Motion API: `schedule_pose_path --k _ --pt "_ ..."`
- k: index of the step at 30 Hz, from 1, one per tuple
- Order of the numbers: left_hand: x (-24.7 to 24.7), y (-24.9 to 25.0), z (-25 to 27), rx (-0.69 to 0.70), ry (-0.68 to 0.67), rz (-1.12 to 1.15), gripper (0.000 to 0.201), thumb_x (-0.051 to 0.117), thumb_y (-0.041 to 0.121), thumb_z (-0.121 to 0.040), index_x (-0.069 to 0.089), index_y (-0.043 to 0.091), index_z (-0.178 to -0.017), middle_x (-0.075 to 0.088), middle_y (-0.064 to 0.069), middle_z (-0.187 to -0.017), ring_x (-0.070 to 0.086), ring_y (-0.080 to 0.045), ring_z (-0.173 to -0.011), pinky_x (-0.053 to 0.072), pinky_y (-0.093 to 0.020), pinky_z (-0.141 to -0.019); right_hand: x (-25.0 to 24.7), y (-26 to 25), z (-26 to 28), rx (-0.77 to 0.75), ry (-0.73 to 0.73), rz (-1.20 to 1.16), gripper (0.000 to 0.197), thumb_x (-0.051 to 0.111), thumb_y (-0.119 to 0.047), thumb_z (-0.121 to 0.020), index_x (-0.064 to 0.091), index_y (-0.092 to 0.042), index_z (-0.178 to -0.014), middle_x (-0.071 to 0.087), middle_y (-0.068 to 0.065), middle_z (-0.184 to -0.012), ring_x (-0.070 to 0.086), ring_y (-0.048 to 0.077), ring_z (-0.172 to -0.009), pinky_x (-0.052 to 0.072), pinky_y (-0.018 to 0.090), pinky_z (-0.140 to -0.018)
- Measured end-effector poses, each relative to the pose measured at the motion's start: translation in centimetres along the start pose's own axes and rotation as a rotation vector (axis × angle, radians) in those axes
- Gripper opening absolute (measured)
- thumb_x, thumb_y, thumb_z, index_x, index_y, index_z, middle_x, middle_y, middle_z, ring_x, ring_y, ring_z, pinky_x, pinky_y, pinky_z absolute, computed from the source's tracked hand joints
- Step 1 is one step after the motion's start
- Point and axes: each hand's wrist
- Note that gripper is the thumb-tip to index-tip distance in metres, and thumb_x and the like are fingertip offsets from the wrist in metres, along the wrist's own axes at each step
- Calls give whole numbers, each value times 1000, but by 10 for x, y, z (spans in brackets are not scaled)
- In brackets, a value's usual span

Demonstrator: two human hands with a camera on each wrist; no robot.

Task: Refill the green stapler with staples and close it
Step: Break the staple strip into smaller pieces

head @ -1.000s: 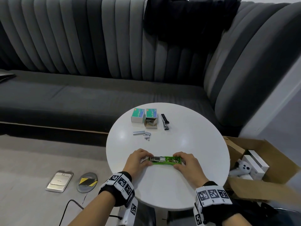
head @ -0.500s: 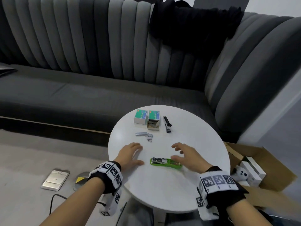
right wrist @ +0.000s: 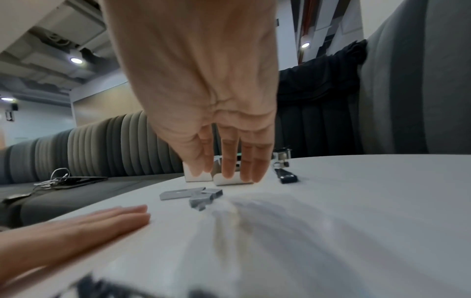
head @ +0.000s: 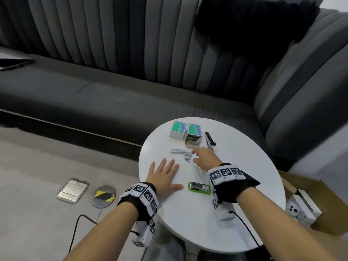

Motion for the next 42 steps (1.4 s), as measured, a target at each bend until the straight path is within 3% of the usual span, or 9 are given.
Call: schedule_pose_path --k 8,11,18,24,27,30,33,35,42 --pt "2 0 -5 -12 -16 31 77 33 60 -88 -5 26 -145 -14 5 -157 -19 -20 -143 -14 -52 -114 6 -29 -47 -85 5 265 44 47 2 -87 49 -13 -128 51 12 -135 47 29 -124 42 40 -100" --pt "3 -2 -6 -5 -8 50 78 34 61 -87 -4 26 -146 -12 5 -157 -19 -20 -143 -15 -53 -113 15 -39 -56 -74 6 368 34 38 -2 -90 58 -10 -117 57 15 -125 53 32 -117 48 44 -94" --pt "8 -5 -8 0 25 65 78 35 61 -86 -4 28 -145 -12 6 -157 -20 -20 -143 -16 -53 -113 21 -42 -58 -22 27 407 25 44 -11 -89 59 -6 -109 63 14 -116 57 32 -110 49 41 -90" --pt "5 -1 -6 -40 111 148 78 44 57 -85 6 25 -145 -1 6 -158 -11 -18 -145 -14 -53 -112 4 -30 -43 -53 8 58 19 58 -9 -85 62 -3 -103 64 13 -112 60 26 -100 48 29 -81" --pt "0 0 -8 -128 262 447 69 54 47 -84 22 19 -139 29 1 -149 17 -16 -142 -9 -49 -115 0 -24 -29 -46 -41 -210 16 63 -5 -83 64 2 -97 66 15 -91 61 19 -70 47 19 -63" --pt "-8 -4 -11 -160 347 862 45 58 31 -87 39 17 -125 59 1 -113 49 -17 -116 5 -45 -115 -2 -19 -15 -51 -95 -379 18 60 -1 -85 64 5 -101 62 9 -78 56 10 -59 49 17 -61" --pt "-9 1 -10 -193 443 1134 14 66 15 -82 57 13 -93 59 5 -74 56 -22 -85 43 -36 -91 1 -12 -5 -62 -119 -510 19 60 0 -84 64 6 -102 62 8 -79 58 9 -61 52 11 -57" --pt "-11 8 -8 -232 500 1223 10 70 10 -78 60 11 -80 58 2 -68 56 -23 -77 47 -30 -75 4 -6 0 -53 -105 -590 18 61 2 -82 64 6 -99 62 7 -73 60 11 -58 51 10 -53" --pt "-28 25 -3 -305 646 1316 11 72 14 -76 67 5 -80 65 -5 -72 61 -18 -72 49 -23 -71 13 6 16 -42 25 -823 10 66 3 -78 64 0 -87 65 14 -76 61 14 -56 53 16 -55"
Point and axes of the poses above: each hand's wrist, its own z-axis away from the middle knuckle, its own x-axis out of the palm, y = z × x
